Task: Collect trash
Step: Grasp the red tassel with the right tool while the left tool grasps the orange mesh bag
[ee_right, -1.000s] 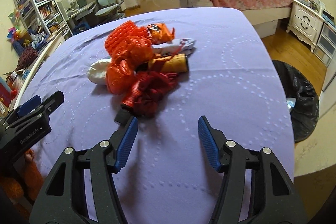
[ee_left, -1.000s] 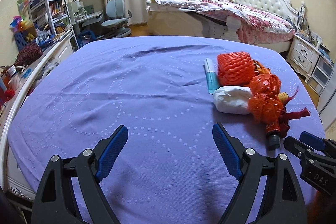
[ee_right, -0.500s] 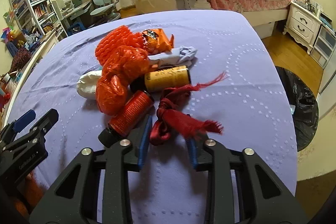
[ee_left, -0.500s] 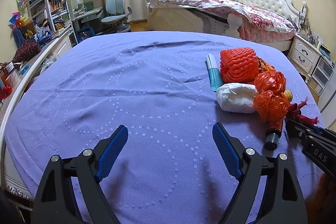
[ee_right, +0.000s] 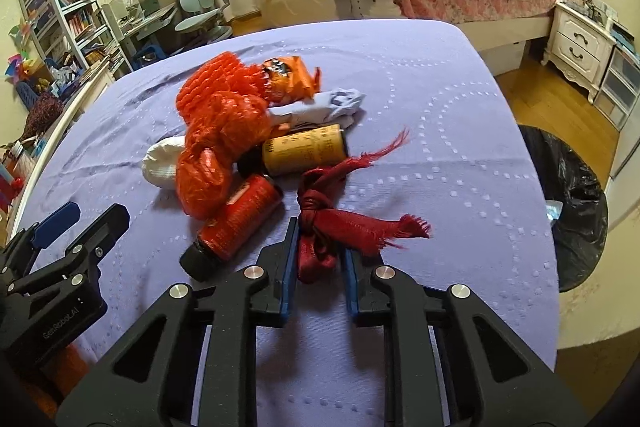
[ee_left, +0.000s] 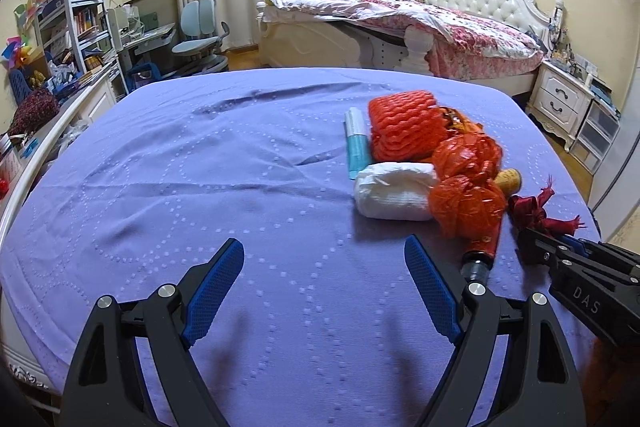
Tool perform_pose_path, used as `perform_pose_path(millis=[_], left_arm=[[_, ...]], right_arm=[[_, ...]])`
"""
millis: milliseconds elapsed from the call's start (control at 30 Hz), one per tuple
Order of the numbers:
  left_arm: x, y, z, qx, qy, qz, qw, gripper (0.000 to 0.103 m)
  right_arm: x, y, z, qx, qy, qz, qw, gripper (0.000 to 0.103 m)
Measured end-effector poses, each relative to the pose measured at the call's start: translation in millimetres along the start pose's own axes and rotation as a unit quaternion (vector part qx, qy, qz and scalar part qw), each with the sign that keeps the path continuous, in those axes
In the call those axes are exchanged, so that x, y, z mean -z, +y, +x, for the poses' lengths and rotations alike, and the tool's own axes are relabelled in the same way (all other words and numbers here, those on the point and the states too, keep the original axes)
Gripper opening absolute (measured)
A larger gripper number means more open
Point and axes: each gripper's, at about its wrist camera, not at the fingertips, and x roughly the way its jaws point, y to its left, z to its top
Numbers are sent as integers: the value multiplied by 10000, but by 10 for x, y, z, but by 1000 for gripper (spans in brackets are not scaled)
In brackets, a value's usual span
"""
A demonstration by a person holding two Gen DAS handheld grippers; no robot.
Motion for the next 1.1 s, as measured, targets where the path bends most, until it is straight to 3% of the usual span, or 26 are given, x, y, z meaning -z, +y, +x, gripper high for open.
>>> perform_pose_path(millis=[300,633,733,867,1100], left_arm=[[-53,-438,-51,372,-213,278,9987,82],[-167,-791,63,372,-208,552,9976,72],[-161,-823,129,324,-154,590,9976,63],[-135,-824,200,451,4,582,9973,40],[-95,-784,143,563,-99,571,9967,29]], right_arm=[[58,-358,-173,224,-157,200,9994,19],[79,-641,-235,151,-229,396,9988,19],[82,-668,-224,91,-227,440,9987,19],[93,-634,-223,84,-245,345,9991,19],[114,-589,-235,95,-285,261,9992,19]])
